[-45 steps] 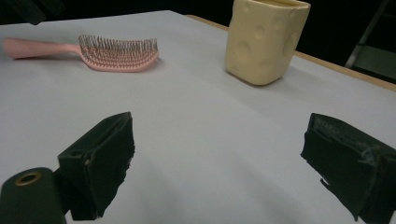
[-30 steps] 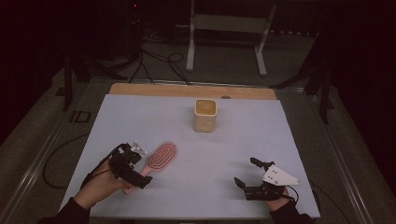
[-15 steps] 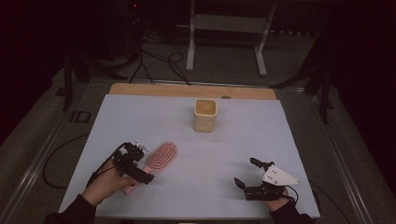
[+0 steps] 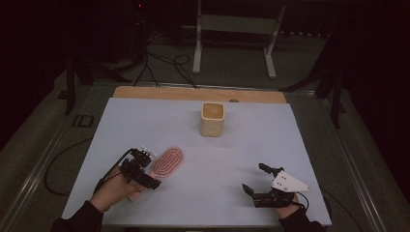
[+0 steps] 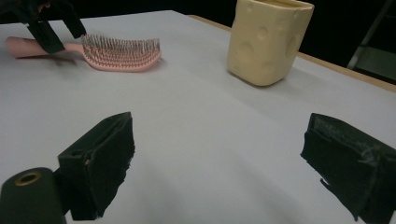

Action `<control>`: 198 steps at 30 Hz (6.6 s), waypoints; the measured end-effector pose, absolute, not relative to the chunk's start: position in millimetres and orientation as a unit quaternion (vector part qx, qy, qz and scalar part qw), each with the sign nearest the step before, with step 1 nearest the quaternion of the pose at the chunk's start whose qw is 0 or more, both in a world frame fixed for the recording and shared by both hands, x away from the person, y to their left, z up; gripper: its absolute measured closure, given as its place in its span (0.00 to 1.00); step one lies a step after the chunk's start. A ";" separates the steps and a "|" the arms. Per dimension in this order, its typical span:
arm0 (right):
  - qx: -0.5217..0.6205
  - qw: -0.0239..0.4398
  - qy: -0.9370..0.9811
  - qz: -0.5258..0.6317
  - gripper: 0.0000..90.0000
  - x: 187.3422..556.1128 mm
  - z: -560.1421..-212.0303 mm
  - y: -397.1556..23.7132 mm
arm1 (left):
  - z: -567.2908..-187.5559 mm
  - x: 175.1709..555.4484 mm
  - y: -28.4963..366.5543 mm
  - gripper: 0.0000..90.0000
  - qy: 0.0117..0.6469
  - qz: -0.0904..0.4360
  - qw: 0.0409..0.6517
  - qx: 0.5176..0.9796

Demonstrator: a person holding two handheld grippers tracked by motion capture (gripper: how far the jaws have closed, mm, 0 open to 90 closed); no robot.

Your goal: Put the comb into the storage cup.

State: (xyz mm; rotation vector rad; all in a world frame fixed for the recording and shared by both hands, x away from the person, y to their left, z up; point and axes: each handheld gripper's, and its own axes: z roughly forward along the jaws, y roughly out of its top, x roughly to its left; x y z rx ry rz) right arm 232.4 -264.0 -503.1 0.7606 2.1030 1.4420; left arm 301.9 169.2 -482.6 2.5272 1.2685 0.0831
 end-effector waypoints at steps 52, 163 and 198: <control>0.278 0.237 0.767 0.528 0.10 232.3 -502.4 -264.4 | -465.8 313.0 165.2 0.78 0.399 0.022 0.197 0.895; 0.276 0.231 0.762 0.538 0.10 233.8 -502.2 -266.5 | -360.0 431.6 42.4 0.78 0.270 0.197 0.630 0.701; 0.277 0.221 0.760 0.545 0.10 234.7 -502.8 -267.2 | -432.4 478.6 31.6 0.78 0.295 0.188 0.652 0.672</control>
